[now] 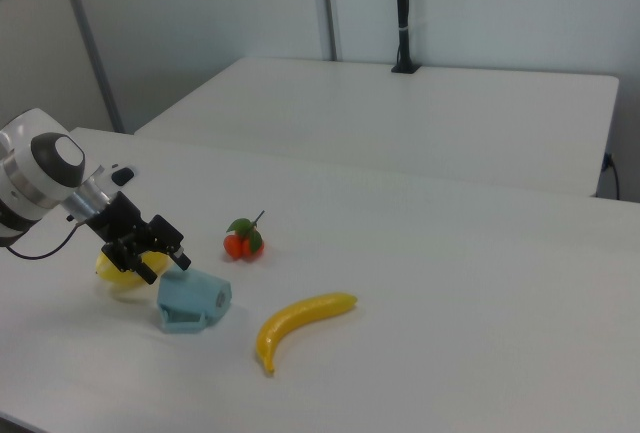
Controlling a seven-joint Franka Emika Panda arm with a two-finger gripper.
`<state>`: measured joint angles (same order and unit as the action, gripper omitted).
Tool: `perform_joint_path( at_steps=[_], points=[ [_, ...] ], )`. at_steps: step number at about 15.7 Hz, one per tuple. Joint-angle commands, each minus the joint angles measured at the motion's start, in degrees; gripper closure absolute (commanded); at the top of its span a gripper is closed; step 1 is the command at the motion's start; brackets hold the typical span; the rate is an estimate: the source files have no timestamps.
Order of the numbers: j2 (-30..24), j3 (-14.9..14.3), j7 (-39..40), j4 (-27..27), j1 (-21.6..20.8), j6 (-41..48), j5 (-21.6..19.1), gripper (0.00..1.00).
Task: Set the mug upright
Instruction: 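Move the gripper down to the tipped teal cup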
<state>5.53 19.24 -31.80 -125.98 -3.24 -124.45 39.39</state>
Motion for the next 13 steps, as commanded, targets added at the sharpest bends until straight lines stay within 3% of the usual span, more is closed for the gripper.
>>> perform_joint_path(
  at_steps=[1,6,9,10,11,13],
  points=[
    [0.0,-0.78,-1.33,-0.67,0.69,-0.97,1.74,0.0],
    [0.0,-3.94,-2.21,-1.11,0.87,0.26,5.25,0.01],
    [-0.17,-4.39,-2.21,-2.33,0.87,0.35,5.86,0.16],
    [-0.26,-4.3,-2.12,-2.69,0.87,0.35,6.22,0.25],
    [-0.26,-4.39,-2.12,-3.12,0.87,0.35,6.83,0.4],
    [-0.35,-4.3,-2.12,-3.22,0.87,0.35,7.01,0.87]
  ],
)
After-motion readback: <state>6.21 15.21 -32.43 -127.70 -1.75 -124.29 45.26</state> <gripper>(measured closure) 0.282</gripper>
